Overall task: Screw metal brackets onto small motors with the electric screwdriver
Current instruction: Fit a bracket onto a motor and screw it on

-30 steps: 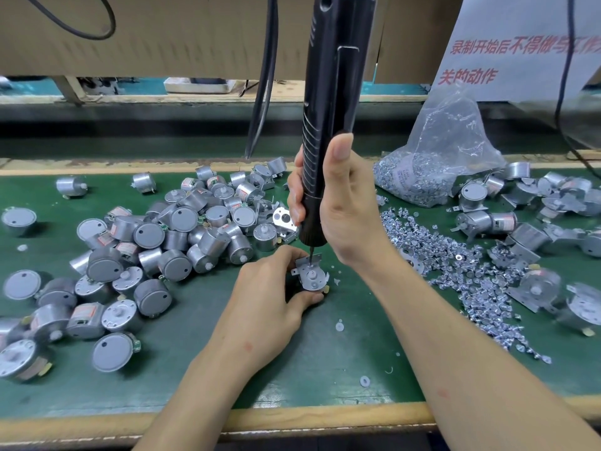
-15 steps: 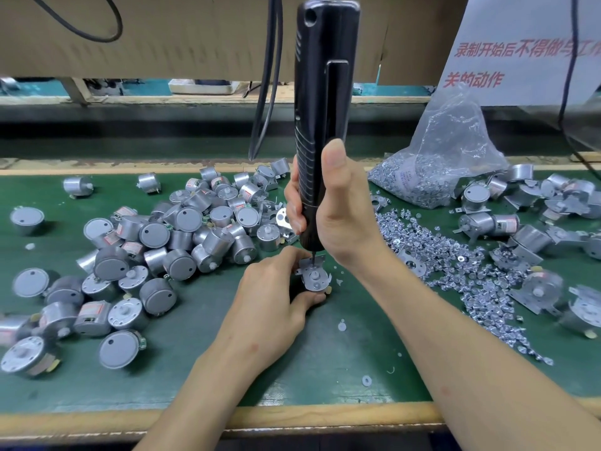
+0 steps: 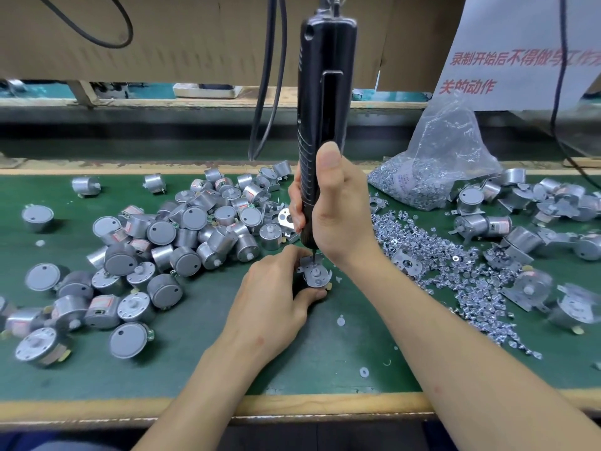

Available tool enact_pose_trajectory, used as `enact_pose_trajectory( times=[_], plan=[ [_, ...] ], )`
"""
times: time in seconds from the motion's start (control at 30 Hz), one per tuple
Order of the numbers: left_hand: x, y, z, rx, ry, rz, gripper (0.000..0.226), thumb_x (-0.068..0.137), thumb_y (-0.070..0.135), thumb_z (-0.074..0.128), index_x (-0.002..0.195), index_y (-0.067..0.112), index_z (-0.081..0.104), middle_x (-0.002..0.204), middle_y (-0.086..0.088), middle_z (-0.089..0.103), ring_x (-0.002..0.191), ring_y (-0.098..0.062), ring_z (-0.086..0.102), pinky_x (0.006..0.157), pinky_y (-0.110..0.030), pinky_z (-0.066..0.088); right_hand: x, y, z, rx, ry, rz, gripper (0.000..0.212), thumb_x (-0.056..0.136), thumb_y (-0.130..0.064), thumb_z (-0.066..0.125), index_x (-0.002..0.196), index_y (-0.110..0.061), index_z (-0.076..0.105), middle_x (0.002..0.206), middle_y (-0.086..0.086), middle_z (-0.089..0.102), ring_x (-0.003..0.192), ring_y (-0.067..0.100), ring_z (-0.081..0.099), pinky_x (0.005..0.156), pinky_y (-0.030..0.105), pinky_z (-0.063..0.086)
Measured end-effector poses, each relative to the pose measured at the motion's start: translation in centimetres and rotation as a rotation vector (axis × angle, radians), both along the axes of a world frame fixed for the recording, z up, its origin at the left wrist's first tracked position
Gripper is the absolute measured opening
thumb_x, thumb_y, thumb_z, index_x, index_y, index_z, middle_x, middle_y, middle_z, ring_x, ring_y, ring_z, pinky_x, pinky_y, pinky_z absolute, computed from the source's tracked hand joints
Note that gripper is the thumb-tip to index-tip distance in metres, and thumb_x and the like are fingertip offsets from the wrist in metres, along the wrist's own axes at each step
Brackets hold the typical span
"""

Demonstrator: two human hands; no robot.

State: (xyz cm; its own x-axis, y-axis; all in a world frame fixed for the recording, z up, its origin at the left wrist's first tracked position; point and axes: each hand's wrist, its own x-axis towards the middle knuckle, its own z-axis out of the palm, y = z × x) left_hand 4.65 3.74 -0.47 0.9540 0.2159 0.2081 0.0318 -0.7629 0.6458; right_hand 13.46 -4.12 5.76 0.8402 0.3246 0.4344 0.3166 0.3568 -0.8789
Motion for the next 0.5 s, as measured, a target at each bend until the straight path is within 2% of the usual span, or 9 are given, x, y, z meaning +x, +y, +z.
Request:
enact_pose_trajectory(
  times=[0.17,0.27,0.37,0.43,0.5],
  plan=[
    [0.0,0.0,0.0,0.058,-0.016,0.015,0.042,0.08,0.041,0.076,0.116,0.03,0.058,0.106,0.008,0.069,0.1,-0.021,0.061,0.079,-0.037,0.048,-0.3,0.1,-0.2,-0.013,-0.018,-0.122,0.062,0.087,-0.064,0.047,0.069,-0.005,0.044,0.053,0.005,0.048,0.042,0.019,0.045,0.045,0.027,0.039],
    [-0.1,0.0,-0.1,0.061,-0.019,0.025,0.041,0.079,0.041,0.077,0.114,0.03,0.058,0.106,0.01,0.069,0.103,-0.02,0.061,0.08,-0.037,0.048,-0.4,-0.4,-0.1,-0.067,-0.057,-0.136,0.078,0.083,-0.083,0.049,0.079,-0.005,0.049,0.059,0.003,0.056,0.049,0.019,0.053,0.052,0.031,0.047],
    [-0.2,-0.2,-0.2,0.048,-0.006,0.031,0.037,0.08,0.04,0.077,0.108,0.033,0.054,0.103,0.013,0.068,0.1,-0.018,0.061,0.079,-0.035,0.048,-0.5,-2.3,-0.2,-0.153,-0.133,-0.177,0.081,0.072,-0.092,0.044,0.103,-0.018,0.059,0.085,0.007,0.072,0.077,0.029,0.069,0.073,0.045,0.057],
    [-0.3,-0.4,-0.1,0.052,-0.008,0.044,0.036,0.08,0.04,0.077,0.105,0.032,0.052,0.101,0.013,0.067,0.098,-0.018,0.061,0.076,-0.033,0.046,-1.0,-4.3,-0.5,-0.227,-0.128,-0.263,0.076,0.077,-0.09,0.045,0.115,-0.026,0.059,0.102,-0.001,0.074,0.096,0.018,0.072,0.086,0.04,0.057],
    [-0.6,-0.7,0.1,0.059,-0.008,0.04,0.035,0.081,0.042,0.076,0.103,0.031,0.051,0.102,0.012,0.066,0.1,-0.018,0.06,0.077,-0.033,0.046,-2.1,-6.4,-1.5,-0.291,-0.096,-0.364,0.051,0.088,-0.075,0.053,0.112,-0.031,0.061,0.108,-0.009,0.074,0.102,0.007,0.07,0.089,0.027,0.055]
  ],
)
